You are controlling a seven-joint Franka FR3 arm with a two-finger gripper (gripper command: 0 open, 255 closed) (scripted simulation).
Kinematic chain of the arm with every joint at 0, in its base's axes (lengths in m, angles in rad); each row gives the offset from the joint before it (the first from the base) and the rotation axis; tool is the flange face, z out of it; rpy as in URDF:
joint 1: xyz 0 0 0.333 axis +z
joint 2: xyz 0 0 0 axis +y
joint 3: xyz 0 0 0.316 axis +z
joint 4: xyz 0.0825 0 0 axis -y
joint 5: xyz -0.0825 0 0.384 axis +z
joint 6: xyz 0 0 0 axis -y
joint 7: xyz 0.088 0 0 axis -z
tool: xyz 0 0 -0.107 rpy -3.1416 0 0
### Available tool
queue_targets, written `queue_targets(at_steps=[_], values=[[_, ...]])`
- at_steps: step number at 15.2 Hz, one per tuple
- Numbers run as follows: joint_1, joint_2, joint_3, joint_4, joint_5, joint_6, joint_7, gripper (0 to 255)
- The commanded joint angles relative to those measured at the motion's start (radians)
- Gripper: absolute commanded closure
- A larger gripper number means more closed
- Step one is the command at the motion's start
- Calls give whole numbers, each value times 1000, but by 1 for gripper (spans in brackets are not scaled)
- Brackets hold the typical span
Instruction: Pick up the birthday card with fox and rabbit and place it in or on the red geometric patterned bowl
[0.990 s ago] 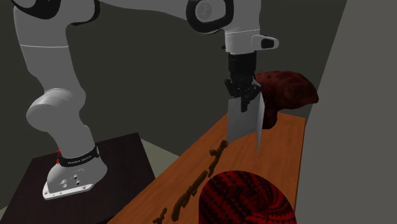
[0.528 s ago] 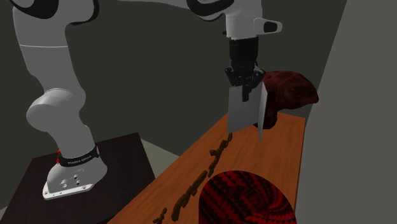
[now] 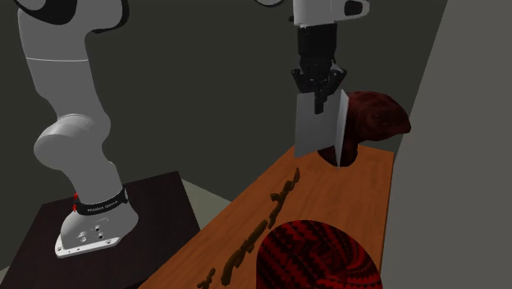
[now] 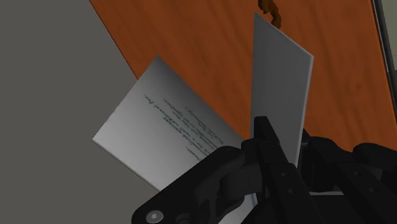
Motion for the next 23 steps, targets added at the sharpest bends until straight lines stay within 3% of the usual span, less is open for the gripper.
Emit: queue_targets(at_steps=[1, 3, 14, 21, 23], values=[[-1, 6, -1, 37, 3, -31, 0, 255], [-3, 10, -1, 59, 4, -49, -1, 255], [-140, -8, -111, 95, 33, -112, -249, 255], [-257, 61, -187, 211, 97, -181, -428, 255], [-314, 107, -213, 278, 135, -216, -499, 255]])
